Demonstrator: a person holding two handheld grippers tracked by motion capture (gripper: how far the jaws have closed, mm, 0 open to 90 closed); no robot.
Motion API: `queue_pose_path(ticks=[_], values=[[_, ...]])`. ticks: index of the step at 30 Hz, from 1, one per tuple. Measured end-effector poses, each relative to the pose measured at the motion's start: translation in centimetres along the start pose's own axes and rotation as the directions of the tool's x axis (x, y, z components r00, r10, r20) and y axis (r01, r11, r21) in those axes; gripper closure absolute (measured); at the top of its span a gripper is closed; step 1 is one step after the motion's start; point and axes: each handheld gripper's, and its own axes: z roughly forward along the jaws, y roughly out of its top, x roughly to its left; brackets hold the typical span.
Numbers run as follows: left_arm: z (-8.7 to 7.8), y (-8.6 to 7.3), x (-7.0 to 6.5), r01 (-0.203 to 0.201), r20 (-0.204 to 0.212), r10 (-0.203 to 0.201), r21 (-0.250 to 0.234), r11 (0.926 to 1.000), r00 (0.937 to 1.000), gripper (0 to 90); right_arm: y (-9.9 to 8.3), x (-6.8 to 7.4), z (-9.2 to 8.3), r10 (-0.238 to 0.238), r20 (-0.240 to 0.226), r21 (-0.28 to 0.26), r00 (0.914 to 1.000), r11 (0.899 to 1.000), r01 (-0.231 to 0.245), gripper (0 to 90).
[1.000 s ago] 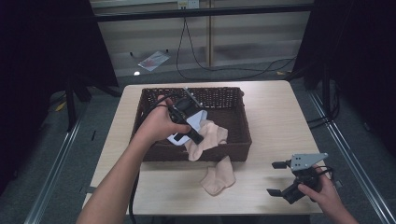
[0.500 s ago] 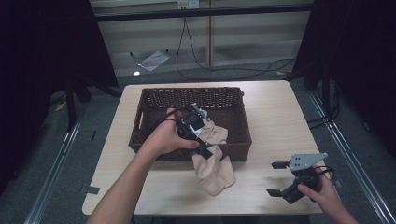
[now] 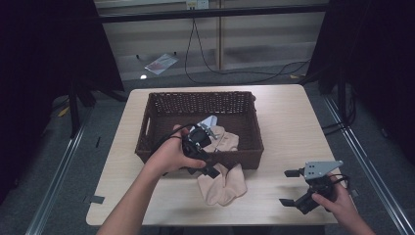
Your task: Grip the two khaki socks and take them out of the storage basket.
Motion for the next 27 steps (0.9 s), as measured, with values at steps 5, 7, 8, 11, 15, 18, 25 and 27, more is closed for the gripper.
queue_pose_path(ticks=[5,7,8,11,15,18,25,27], values=[[0.3,-0.8,-0.2,-0.005,-0.015,0.005,-0.012,0.9999,0.9999,19.6,0.0,0.0,0.1,0.0,0.001,0.004,1.0,1.0,0.0,1.3],[0.6,-1.3,-0.5,0.001,-0.023,-0.002,-0.028,0.9996,0.9997,18.4,0.0,0.0,0.1,-0.001,-0.001,0.004,1.0,1.0,0.001,1.3],[0.6,-1.3,-0.5,0.001,-0.023,-0.002,-0.028,0.9996,0.9997,17.8,0.0,0.0,0.1,0.0,-0.001,0.003,1.0,1.0,0.0,1.3],[1.1,-1.8,-0.5,-0.007,-0.032,0.006,-0.028,0.9996,0.9995,17.1,0.0,0.0,0.1,-0.001,-0.004,0.004,1.0,1.0,0.001,1.3],[1.9,-2.5,-0.7,-0.004,-0.028,0.003,-0.036,0.9993,0.9996,15.3,0.0,0.0,0.1,-0.001,-0.004,0.003,1.0,1.0,0.001,1.3],[2.7,-3.2,-0.8,-0.012,-0.024,0.011,-0.043,0.999,0.9996,13.7,0.0,0.0,0.1,0.0,-0.002,0.003,1.0,1.0,0.0,1.3],[3.9,-4.1,-0.7,-0.028,-0.036,0.026,-0.058,0.9979,0.999,11.4,0.0,0.1,0.1,0.0,-0.003,0.005,1.0,1.0,0.0,1.3],[4.4,-4.3,-0.8,-0.036,-0.033,0.035,-0.044,0.9984,0.9988,11.2,0.0,0.0,0.1,-0.002,0.001,0.006,1.0,1.0,0.002,1.3]])
